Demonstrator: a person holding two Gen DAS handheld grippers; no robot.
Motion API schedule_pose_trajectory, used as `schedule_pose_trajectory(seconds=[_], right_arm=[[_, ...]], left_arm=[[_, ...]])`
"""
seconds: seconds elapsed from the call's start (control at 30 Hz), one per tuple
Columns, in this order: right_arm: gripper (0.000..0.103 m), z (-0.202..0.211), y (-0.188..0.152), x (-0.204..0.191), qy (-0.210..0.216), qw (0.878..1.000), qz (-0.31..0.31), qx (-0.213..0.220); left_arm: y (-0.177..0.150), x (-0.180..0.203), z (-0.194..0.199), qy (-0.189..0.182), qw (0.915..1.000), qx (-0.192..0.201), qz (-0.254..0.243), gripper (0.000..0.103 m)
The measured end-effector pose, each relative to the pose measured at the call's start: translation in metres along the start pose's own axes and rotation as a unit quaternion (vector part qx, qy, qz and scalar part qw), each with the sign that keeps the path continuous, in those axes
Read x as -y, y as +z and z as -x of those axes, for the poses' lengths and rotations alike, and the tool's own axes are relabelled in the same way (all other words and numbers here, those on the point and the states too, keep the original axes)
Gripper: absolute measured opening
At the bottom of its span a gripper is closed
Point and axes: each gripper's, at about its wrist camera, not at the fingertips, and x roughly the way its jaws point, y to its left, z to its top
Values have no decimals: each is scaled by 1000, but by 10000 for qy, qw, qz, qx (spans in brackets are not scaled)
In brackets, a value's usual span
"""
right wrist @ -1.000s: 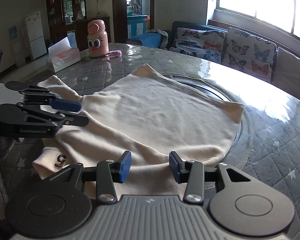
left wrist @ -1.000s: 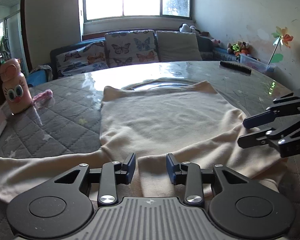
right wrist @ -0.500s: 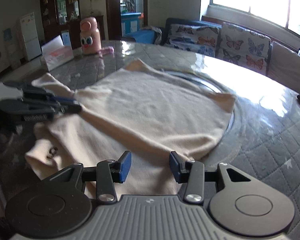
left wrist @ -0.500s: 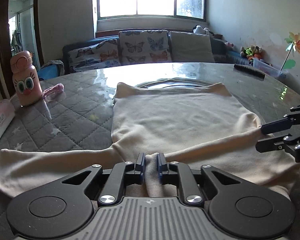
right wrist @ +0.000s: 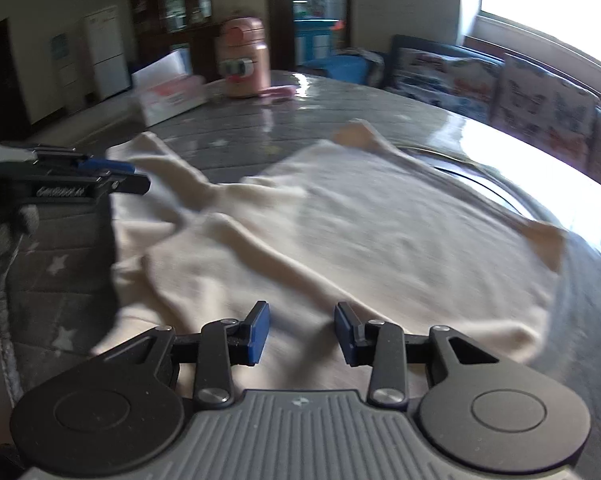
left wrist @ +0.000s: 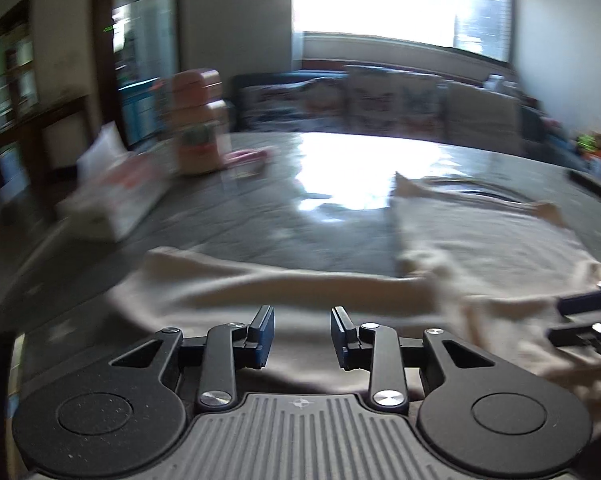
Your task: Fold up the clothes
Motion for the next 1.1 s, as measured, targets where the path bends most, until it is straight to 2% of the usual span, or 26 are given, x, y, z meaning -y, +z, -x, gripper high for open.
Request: schedule_pose_trajectory(seconds=[0.13, 0.43, 0.77, 0.83, 0.9, 0.97, 1.07, 1.1], right_arm=[[37, -11, 11, -21, 184, 9996, 225, 24], [37, -20, 20, -61, 361, 9959, 819, 124], [37, -18, 20, -60, 415, 9959, 797, 109], [37, -15, 21, -58, 452, 9960, 754, 142], [37, -9, 21, -57, 472, 9960, 735, 164], [37, -3, 20, -54, 476, 9962, 702, 187], [37, 7, 17, -48, 442, 9969, 601, 233], [37, 11, 16, -45, 423, 9973, 553, 253]], left_arm=[[-1, -25, 0, 293, 9991, 17, 296, 45], [1, -62, -7, 732, 9939, -13, 826, 46], [4, -79, -23, 913, 9872, -174, 1299, 44], [4, -80, -24, 944, 9864, -160, 1339, 41], [4, -82, -25, 969, 9855, -132, 1387, 34], [4, -84, -26, 985, 9846, -98, 1438, 18], [4, -86, -24, 919, 9835, -45, 1559, 4], [5, -85, -23, 905, 9836, -18, 1563, 4]])
